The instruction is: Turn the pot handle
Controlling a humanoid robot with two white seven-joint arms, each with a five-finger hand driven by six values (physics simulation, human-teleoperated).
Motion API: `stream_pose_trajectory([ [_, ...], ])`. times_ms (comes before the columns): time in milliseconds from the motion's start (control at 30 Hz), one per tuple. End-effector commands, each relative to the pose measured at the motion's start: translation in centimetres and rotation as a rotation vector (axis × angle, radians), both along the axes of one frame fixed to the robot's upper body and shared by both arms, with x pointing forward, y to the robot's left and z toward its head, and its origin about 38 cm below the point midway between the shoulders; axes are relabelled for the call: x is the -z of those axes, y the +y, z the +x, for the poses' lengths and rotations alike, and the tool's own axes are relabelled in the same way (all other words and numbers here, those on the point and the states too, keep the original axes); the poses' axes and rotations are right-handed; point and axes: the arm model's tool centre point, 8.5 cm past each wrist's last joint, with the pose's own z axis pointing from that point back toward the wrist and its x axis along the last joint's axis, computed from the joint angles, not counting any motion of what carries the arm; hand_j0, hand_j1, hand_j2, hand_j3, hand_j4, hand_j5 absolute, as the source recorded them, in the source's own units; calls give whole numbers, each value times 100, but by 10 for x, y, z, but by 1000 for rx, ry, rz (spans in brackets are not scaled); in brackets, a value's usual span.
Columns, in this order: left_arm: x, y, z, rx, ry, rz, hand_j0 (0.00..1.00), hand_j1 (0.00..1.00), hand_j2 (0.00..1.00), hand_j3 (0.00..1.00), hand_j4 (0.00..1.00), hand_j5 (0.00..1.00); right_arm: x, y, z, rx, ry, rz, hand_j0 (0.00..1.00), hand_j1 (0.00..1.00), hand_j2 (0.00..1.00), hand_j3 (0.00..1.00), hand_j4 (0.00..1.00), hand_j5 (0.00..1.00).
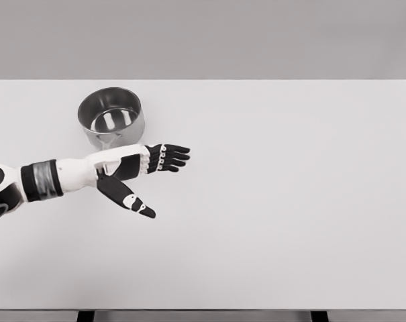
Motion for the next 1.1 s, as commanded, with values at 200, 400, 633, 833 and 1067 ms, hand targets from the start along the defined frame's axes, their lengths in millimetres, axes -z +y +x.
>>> stream_pose_trajectory([
  [200, 16, 17, 4, -62, 50, 29, 100, 100, 100, 100, 100, 100, 0, 0, 0, 0, 1, 1, 100, 100, 100, 100, 100, 100],
  [400, 17, 22, 2, -68, 54, 40, 100, 100, 100, 100, 100, 100, 0, 0, 0, 0, 0, 0, 100, 100, 100, 100, 100, 100],
  [633, 21, 38, 1, -97, 69, 76, 100, 100, 100, 100, 100, 100, 0, 0, 0, 0, 0, 0, 100, 100, 100, 100, 100, 100],
  [833, 25, 42, 1, -112, 76, 83, 100, 100, 100, 100, 100, 100, 0, 0, 0, 0, 0, 0, 100, 100, 100, 100, 100, 100],
  [1067, 28, 55, 2, -139, 85, 102, 100, 100, 100, 100, 100, 100, 0, 0, 0, 0, 0, 0, 100, 100, 100, 100, 100, 100],
])
